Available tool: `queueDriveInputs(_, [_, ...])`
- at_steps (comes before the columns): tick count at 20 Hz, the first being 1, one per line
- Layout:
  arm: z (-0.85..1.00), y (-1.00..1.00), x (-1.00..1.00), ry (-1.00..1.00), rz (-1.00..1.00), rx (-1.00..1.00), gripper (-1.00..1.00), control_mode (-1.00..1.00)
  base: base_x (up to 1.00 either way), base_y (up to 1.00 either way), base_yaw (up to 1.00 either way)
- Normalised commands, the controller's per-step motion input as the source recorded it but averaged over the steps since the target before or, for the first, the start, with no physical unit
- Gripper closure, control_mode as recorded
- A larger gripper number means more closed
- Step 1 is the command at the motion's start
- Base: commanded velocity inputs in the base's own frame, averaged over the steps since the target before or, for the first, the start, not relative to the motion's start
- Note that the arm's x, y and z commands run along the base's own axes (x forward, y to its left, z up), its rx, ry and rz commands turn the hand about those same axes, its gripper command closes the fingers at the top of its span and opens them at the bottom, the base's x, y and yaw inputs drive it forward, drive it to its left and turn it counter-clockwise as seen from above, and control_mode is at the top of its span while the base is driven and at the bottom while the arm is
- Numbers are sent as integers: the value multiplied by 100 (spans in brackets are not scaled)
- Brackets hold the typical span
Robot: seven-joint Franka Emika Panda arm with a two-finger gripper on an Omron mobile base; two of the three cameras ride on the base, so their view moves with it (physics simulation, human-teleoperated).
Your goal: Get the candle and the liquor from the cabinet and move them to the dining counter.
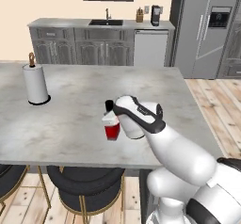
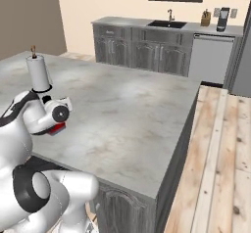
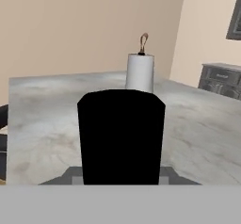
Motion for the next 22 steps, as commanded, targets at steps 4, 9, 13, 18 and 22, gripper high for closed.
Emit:
queueDriveInputs(4, [-26, 1, 17, 9, 0, 0, 100, -100, 0, 0, 0])
queueDriveInputs(9, [-23, 3, 21, 15, 0, 0, 100, -100, 0, 0, 0])
queueDriveInputs(13, [-24, 0, 20, 12, 0, 0, 100, -100, 0, 0, 0])
queueDriveInputs(18, [-27, 0, 6, 10, 0, 0, 100, -100, 0, 0, 0])
queueDriveInputs(22, [-28, 0, 6, 9, 0, 0, 100, -100, 0, 0, 0])
